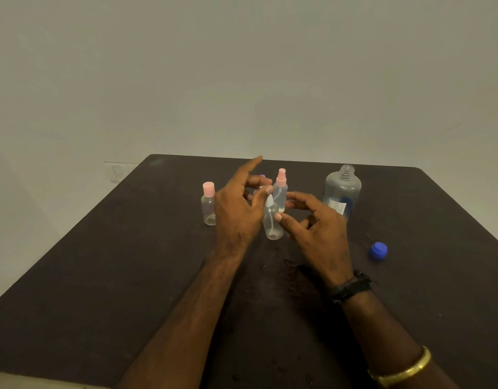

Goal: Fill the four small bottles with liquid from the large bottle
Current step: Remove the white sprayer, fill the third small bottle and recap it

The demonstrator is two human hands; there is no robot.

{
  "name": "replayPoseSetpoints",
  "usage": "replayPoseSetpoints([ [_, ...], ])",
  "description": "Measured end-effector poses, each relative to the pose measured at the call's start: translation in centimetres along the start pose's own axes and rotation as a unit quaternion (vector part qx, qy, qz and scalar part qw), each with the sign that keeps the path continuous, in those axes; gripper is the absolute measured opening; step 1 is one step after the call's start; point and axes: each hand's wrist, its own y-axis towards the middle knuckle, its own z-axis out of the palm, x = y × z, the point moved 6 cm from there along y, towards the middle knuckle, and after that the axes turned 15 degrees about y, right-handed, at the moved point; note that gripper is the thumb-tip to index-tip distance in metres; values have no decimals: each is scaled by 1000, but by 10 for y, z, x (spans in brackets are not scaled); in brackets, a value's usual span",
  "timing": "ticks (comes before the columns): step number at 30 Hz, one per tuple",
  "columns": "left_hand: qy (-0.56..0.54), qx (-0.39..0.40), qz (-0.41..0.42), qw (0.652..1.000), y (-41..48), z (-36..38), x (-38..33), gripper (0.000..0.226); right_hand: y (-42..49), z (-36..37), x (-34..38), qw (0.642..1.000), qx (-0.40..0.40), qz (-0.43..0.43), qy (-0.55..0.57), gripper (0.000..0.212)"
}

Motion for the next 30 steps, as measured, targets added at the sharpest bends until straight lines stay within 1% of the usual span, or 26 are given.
replayPoseSetpoints([
  [4, -33, 35, 22, 999, -7, 10, -9, 50, -1, 1, 1, 1000, 10, 3, -6, 47],
  [10, -68, 79, 28, 994, -16, 24, -15, 49, 0, -2, 1, 1000, 5, -3, -20, 28],
  [13, -73, 87, 28, 993, -16, 26, -13, 48, 2, -5, -1, 999, -8, -7, -30, 29],
  [17, -92, 95, 9, 991, -15, 29, -4, 41, 4, -12, -2, 999, -40, -17, -24, 34],
  [19, -83, 115, 4, 990, -16, 33, 0, 39, 5, -15, -1, 998, -55, -23, -20, 34],
  [23, -56, 191, 5, 980, -19, 44, 5, 43, 6, -21, 0, 996, -77, -26, -25, 31],
  [26, -65, 243, 9, 968, -25, 51, 3, 54, 6, -25, -1, 995, -94, -32, -31, 29],
  [28, -57, 252, 6, 966, -29, 53, 1, 58, 6, -23, -1, 995, -88, -30, -35, 30],
  [30, -42, 236, 5, 971, -30, 53, 1, 56, 6, -21, -2, 996, -80, -24, -33, 30],
])
